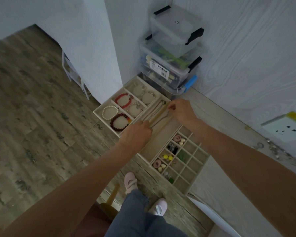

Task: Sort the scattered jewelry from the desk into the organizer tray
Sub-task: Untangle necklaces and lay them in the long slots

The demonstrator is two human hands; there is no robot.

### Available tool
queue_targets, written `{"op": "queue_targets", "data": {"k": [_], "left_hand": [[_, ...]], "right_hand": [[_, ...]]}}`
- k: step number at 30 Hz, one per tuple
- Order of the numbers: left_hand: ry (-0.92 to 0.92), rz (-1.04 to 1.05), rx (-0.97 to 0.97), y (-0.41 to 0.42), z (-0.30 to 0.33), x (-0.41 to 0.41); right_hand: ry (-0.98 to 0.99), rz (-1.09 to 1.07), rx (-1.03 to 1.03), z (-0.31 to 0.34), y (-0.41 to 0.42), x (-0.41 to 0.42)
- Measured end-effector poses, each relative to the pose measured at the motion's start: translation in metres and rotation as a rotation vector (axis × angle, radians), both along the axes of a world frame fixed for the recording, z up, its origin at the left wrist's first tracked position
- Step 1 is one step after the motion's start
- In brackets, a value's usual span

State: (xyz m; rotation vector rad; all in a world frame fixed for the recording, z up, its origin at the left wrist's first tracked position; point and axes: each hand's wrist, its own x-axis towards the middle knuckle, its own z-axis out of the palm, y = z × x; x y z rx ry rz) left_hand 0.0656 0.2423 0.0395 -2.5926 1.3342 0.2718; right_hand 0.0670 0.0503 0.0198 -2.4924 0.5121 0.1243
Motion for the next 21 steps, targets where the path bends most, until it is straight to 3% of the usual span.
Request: {"op": "queue_targets", "data": {"k": [3,8,15,21], "left_hand": [[-0.003,-0.029,-0.085,-0.019,-0.003,0.009],[-0.003,0.004,-0.049,-0.048,-0.011,0.023],[0.019,0.085,-0.020,-0.058,-0.013,0.031],[-0.004,0.070,-0.003,-0.062,-0.015,0.034]], "right_hand": [[-0.030,-0.083,0.093,0.001,0.000,0.001],[-0.057,-0.143,0.132,0.003,0.003,0.005],[-0.034,-0.048,-0.010,0.001,-0.002,0.002],[-0.025,-0.025,0.014,0.004,-0.004,0.004]]}}
